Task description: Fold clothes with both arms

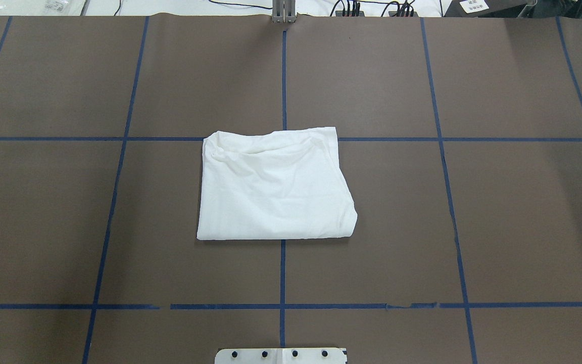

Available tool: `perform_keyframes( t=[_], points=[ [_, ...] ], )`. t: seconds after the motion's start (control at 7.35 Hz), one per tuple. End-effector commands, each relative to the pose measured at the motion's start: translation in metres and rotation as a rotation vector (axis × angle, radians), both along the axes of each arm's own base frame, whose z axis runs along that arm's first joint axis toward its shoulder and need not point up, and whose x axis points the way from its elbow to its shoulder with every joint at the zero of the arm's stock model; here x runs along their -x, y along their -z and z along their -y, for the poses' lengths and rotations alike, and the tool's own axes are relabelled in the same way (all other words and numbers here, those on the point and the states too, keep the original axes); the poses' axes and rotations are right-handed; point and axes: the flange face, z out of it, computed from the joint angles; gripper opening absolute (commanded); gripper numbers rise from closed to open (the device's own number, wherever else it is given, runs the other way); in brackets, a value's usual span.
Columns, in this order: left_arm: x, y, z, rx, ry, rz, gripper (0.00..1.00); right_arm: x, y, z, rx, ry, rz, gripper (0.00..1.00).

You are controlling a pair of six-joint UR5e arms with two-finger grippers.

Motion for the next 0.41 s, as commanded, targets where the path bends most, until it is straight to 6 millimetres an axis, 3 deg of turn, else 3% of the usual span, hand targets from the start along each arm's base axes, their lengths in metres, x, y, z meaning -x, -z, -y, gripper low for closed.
perform_keyframes(
  t=[0.0, 0.27],
  points=[
    [0.0, 0.0003, 0.0001, -0.002, -0.001, 0.0, 1.0, -0.0007, 0.001, 0.0001, -0.002, -0.002, 0.001, 1.0],
    [0.0, -0.0005, 0.0001, 0.0, -0.001, 0.0, 1.0, 0.0003, 0.0012, 0.0002, -0.002, 0.0, 0.004, 1.0]
  ],
)
